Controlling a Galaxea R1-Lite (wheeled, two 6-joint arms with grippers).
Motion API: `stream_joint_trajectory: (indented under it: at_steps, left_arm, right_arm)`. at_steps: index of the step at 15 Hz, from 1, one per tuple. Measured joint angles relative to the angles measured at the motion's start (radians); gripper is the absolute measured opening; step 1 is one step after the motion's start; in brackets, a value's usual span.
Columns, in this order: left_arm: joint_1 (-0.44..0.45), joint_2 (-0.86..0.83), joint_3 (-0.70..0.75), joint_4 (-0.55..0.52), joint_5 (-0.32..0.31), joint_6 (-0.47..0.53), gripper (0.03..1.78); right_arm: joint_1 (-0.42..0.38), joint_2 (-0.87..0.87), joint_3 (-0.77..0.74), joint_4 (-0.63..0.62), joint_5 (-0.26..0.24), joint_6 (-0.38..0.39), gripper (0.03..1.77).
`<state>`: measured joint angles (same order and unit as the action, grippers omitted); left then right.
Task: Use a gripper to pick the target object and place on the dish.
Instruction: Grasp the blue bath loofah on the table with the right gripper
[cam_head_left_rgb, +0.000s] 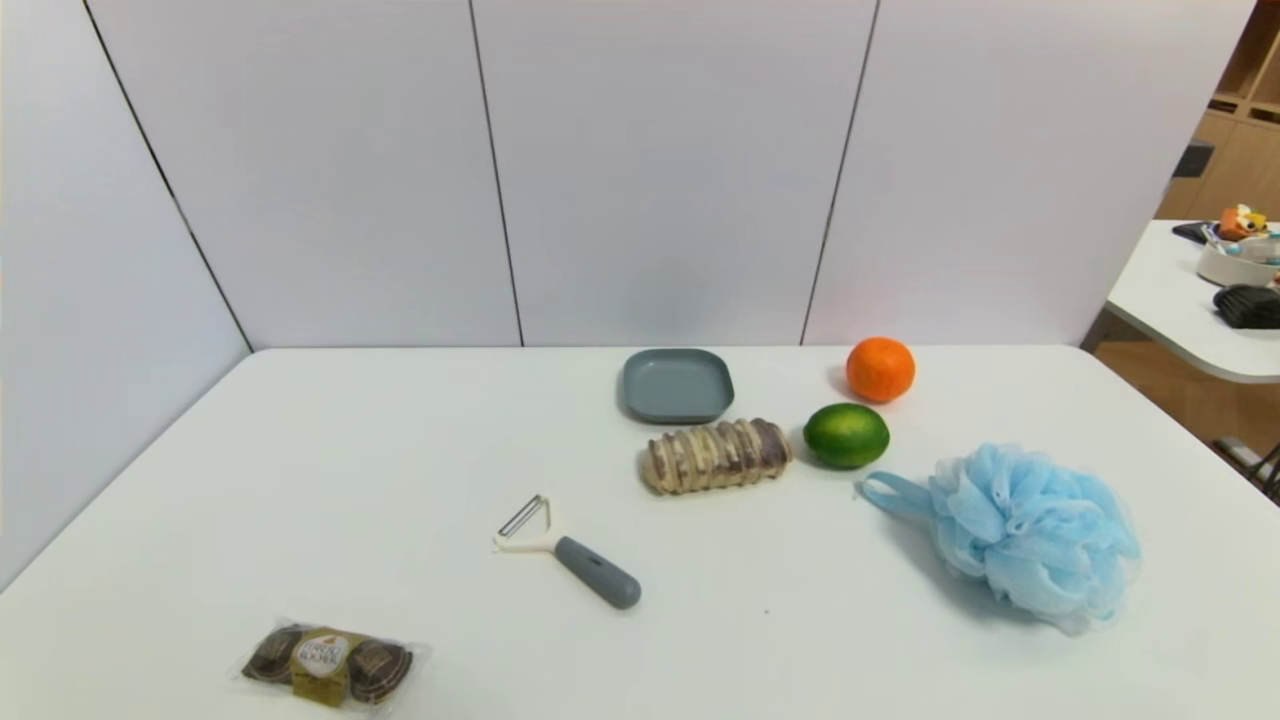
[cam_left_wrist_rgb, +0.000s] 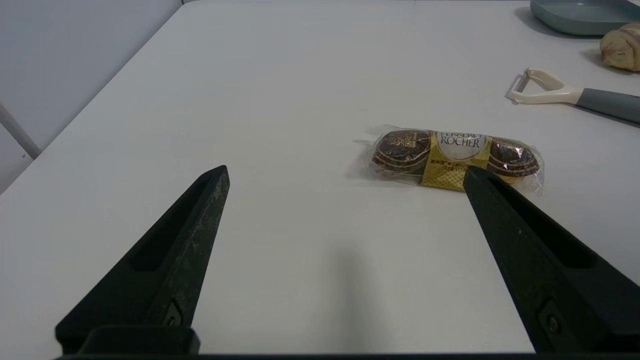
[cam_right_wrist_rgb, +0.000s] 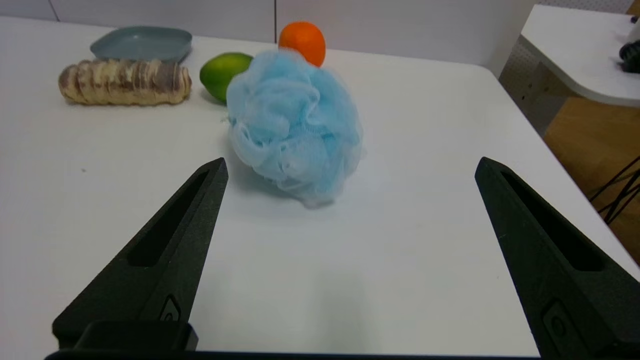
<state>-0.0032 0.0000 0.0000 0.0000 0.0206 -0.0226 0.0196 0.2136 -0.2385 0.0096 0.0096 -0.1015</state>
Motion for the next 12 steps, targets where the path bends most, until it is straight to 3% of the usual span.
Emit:
stream_joint_trajectory:
  at_steps: [7,10,12]
  left_arm:
    - [0.0,0.0,0.0,0.0,0.0,0.0,1.69]
    - [0.0,0.0,0.0,0.0,0.0,0.0,1.69]
    - [0.0,0.0,0.0,0.0,0.0,0.0,1.69]
  right_arm:
    - [0.036,0.582,-0.692,-0.009,0.001,-0.004,1.71]
    - [0.053,0.805,-0.893,0.011,0.007,-0.023,1.71]
    - [0.061,0.923,-0.987,0.113,0.015,-0.06,1.71]
